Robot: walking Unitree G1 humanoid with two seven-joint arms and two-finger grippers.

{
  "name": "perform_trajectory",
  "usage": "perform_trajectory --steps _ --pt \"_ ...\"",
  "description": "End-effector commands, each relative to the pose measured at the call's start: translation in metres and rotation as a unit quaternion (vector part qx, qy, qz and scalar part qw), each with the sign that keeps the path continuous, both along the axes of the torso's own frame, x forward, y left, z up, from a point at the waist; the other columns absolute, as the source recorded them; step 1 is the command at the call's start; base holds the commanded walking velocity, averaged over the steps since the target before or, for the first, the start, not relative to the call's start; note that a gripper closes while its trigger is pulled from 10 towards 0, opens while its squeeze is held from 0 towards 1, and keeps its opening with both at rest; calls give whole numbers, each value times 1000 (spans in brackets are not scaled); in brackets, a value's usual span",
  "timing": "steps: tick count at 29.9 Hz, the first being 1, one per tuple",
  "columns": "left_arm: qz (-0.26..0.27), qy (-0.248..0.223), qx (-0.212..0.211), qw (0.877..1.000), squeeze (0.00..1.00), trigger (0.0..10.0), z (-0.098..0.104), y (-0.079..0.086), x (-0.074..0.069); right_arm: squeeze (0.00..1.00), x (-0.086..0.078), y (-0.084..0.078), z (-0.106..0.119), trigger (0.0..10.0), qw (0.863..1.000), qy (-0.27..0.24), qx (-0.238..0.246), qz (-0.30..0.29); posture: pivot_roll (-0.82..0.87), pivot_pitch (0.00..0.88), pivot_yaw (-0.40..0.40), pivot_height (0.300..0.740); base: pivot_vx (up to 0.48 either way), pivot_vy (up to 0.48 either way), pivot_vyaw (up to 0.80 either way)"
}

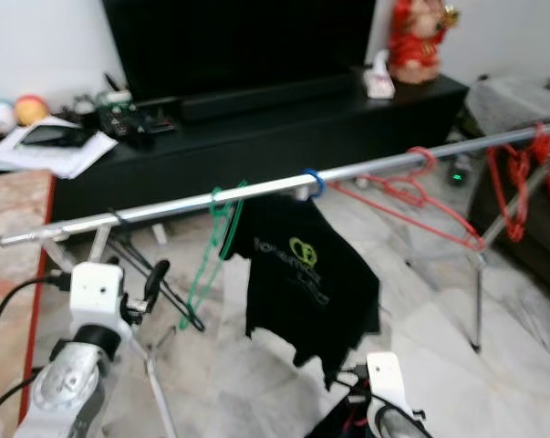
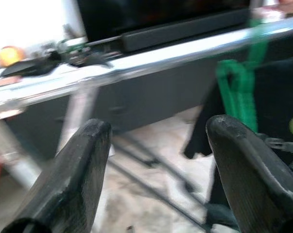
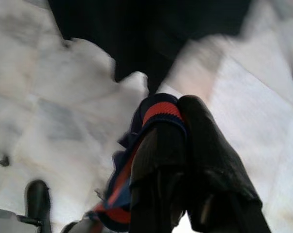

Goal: Hang hanger

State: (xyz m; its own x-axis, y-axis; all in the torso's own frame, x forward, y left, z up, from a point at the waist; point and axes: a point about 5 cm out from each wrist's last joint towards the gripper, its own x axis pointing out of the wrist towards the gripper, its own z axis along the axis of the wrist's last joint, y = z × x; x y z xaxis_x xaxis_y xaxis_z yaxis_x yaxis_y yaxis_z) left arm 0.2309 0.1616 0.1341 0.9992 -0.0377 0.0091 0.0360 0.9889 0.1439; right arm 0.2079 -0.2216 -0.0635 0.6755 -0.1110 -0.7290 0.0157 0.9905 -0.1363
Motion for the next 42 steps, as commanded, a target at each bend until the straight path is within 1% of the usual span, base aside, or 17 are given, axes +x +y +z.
perform_trajectory --steps 1,13,15,16,23,25,27,29,30,32,33,36,40,41,42 --pt "3 0 4 1000 0 10000 1 0 1 0 3 0 2 10000 1000 -9 2 -1 -30 0 -7 740 289 0 -406" --pt "2 -1 3 1000 0 10000 1 -1 1 0 4 1 3 10000 1000 -12 3 3 -28 0 -9 740 291 0 -543" --pt "-32 18 20 999 0 10000 -2 -6 -2 0 4 1 2 10000 1000 -12 0 6 -23 0 -9 740 0 0 0" --pt "-58 38 41 997 0 10000 -5 -9 -5 0 4 1 2 10000 1000 -11 -2 7 -22 0 -9 740 0 0 0" --pt "-103 73 83 989 0 10000 -10 -16 -9 0 3 3 2 10000 1000 -10 -2 8 -18 0 -8 740 0 0 0" --pt "-109 77 87 987 0 10000 -10 -18 -9 0 3 3 2 10000 1000 -10 -2 8 -17 0 -9 740 0 0 0" --pt "-104 87 97 986 0 10000 -12 -20 -6 0 4 4 2 10000 1000 -10 -1 9 -18 0 -8 740 0 0 0" --pt "-93 91 99 987 0 10000 -12 -21 -2 0 4 5 2 10000 1000 -11 -1 9 -19 0 -8 740 0 0 0" --pt "-93 91 99 987 0 10000 -12 -21 -2 0 4 5 2 10000 1000 -11 -1 9 -19 0 -8 740 0 0 0" --pt "-80 95 88 988 0 10000 -14 -22 5 0 5 5 2 10000 1000 -13 0 9 -20 0 -9 740 0 0 0" --pt "-80 95 88 988 0 10000 -14 -22 5 0 5 5 2 10000 1000 -13 0 9 -20 0 -9 740 0 0 0" --pt "-83 101 88 987 0 10000 -17 -24 13 0 6 6 3 10000 1000 -14 1 9 -16 0 -15 740 0 0 0" --pt "-91 121 106 983 0 10000 -21 -25 24 0 7 6 3 10000 1000 -15 1 10 -25 0 -14 740 0 0 0" --pt "-85 126 113 982 0 10000 -23 -23 29 0 7 6 3 10000 1000 -15 1 10 -32 0 -11 740 0 0 0" --pt "-82 127 116 982 0 10000 -23 -23 31 0 7 6 3 10000 1000 -15 1 10 -32 0 -11 740 0 0 0"
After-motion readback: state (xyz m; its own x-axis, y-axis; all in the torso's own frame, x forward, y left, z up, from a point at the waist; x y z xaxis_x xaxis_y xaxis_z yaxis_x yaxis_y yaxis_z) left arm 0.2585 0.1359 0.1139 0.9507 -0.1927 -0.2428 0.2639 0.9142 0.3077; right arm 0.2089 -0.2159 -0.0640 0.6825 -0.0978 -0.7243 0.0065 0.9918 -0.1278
